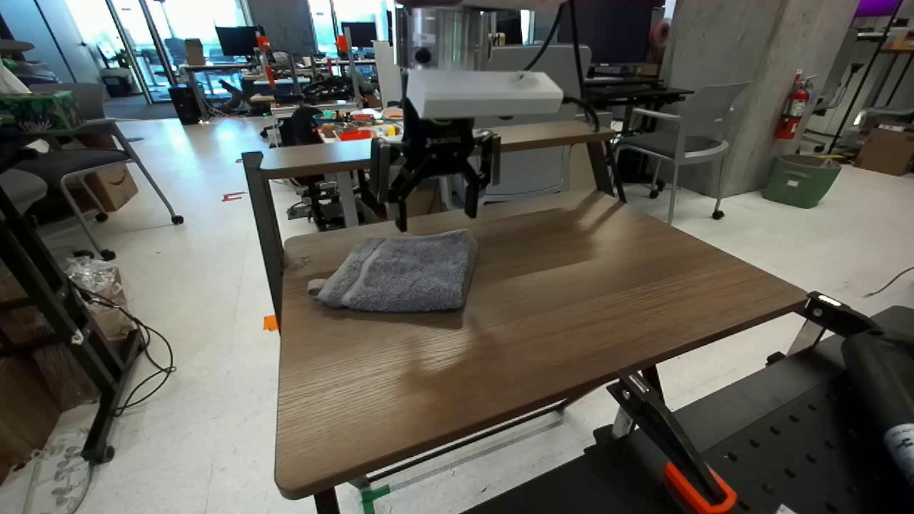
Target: Slide the grey towel to the right
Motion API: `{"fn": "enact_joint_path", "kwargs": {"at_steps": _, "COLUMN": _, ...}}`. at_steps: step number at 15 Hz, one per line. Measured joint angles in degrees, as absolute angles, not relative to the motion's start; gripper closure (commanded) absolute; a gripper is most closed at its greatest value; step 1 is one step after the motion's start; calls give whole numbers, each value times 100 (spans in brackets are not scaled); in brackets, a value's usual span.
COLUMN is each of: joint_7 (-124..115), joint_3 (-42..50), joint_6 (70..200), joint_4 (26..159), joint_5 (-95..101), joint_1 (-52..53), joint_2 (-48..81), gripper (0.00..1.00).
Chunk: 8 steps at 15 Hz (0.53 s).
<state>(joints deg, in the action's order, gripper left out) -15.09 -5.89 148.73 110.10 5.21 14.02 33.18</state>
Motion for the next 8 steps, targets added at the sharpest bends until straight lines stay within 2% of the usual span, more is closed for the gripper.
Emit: {"fn": "enact_joint_path", "kwargs": {"at_steps": 8, "joint_7": -1336, "joint_3": -588, "joint_6": 14831, "joint_4": 9547, "joint_5": 516, "joint_1": 1733, "joint_2": 4584, "gripper": 0}}
